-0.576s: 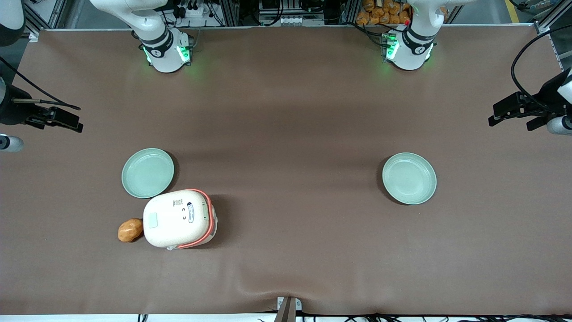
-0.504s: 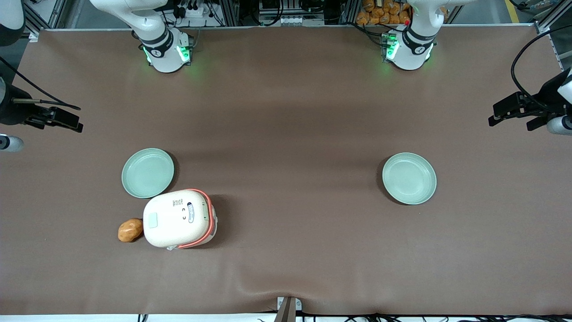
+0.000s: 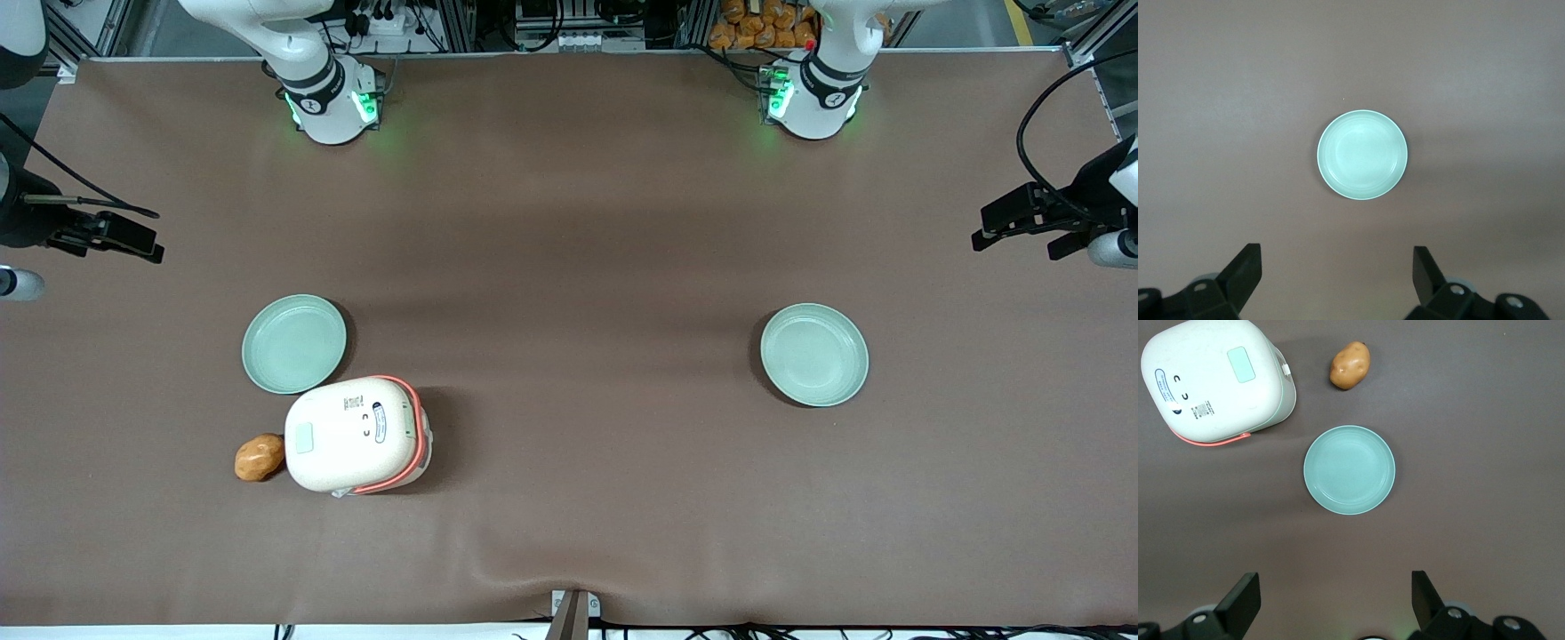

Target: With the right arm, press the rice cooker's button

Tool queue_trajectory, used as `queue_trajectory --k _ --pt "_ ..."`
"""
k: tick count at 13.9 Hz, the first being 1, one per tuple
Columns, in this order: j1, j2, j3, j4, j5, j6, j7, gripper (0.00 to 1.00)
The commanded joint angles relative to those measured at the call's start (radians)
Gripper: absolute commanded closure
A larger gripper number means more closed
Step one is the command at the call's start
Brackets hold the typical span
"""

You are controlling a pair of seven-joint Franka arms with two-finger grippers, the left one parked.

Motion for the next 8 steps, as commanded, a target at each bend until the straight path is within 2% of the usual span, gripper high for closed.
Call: queue_trajectory --k 1,5,6,8 --pt "0.005 -0.011 0.0 0.014 -0.003 -0.015 0.01 0.0" --pt "0.005 -0.01 0.004 0.014 -0.005 -0.017 0.006 0.0" --pt "0.005 -0.008 0.002 0.015 -0.002 -0.015 -0.034 0.0" --pt "0.005 -0.005 0.002 0.02 -0.018 -0.014 -0.22 0.0"
